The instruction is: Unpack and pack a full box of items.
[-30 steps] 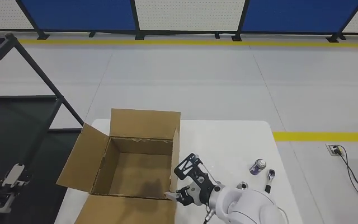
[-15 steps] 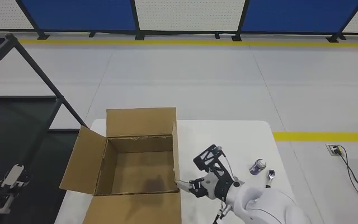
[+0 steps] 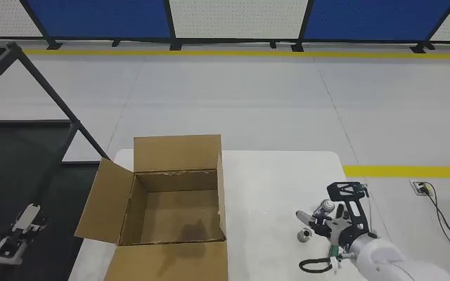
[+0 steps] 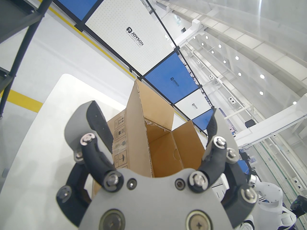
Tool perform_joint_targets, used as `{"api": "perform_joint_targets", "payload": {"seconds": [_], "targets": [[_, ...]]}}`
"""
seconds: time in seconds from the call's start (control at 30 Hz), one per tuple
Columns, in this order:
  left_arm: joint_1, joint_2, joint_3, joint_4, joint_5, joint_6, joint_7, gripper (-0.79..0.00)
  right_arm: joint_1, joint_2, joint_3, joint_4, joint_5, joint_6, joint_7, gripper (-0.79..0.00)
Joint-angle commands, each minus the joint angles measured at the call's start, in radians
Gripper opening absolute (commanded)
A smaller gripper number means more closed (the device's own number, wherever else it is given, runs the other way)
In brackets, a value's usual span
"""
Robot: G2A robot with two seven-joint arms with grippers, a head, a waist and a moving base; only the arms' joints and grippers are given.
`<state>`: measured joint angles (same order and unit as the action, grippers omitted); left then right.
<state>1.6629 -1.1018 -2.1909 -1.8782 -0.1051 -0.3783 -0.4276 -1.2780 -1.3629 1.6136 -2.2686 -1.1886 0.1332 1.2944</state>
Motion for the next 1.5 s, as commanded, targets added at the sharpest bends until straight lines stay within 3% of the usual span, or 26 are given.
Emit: {"api": "perform_joint_targets", "payload": {"seconds": [0.0, 0.2, 0.3, 0.7, 0.77, 0.93, 1.17, 1.2, 1.27, 1.47], "targets": [[-0.004, 0.001, 0.003, 0.0, 0.003, 0.0, -0.003, 0.0, -0.013, 0.005, 0.028, 0.029, -0.021, 0.001, 0.055, 0.0], [-0.014, 0.002, 0.014, -0.007, 0.007, 0.003, -0.013, 0.0, -0.016, 0.016, 0.056, 0.154, -0.106, 0.023, 0.163, 0.0], [-0.016, 0.002, 0.019, -0.008, 0.011, 0.003, -0.015, 0.0, -0.004, 0.015, 0.053, 0.199, -0.101, 0.067, 0.13, 0.0], [-0.002, 0.002, 0.01, -0.007, 0.012, -0.002, -0.008, 0.0, -0.004, 0.015, 0.053, 0.199, -0.101, 0.067, 0.13, 0.0], [0.004, 0.001, 0.003, -0.01, 0.009, -0.006, -0.005, 0.0, -0.013, 0.015, 0.027, 0.214, -0.091, 0.029, 0.09, 0.0], [0.029, -0.001, -0.016, -0.013, 0.002, -0.025, -0.006, 0.0, 0.073, 0.015, 0.007, 0.348, -0.18, 0.126, 0.059, 0.0], [0.037, -0.003, -0.022, -0.013, -0.01, -0.024, -0.002, 0.0, 0.227, 0.028, 0.061, 0.614, -0.176, 0.097, 0.101, -0.009], [0.037, -0.003, -0.021, -0.013, -0.01, -0.025, -0.001, 0.0, 0.243, 0.029, 0.063, 0.642, -0.176, 0.089, 0.104, -0.092], [0.035, -0.003, -0.02, -0.014, -0.009, -0.025, -0.003, 0.0, 0.267, 0.033, 0.066, 0.691, -0.192, 0.087, 0.104, -0.403], [0.033, -0.003, -0.019, -0.015, -0.006, -0.026, -0.004, 0.0, 0.303, 0.038, 0.069, 0.772, -0.179, 0.067, 0.114, -0.409]]}}
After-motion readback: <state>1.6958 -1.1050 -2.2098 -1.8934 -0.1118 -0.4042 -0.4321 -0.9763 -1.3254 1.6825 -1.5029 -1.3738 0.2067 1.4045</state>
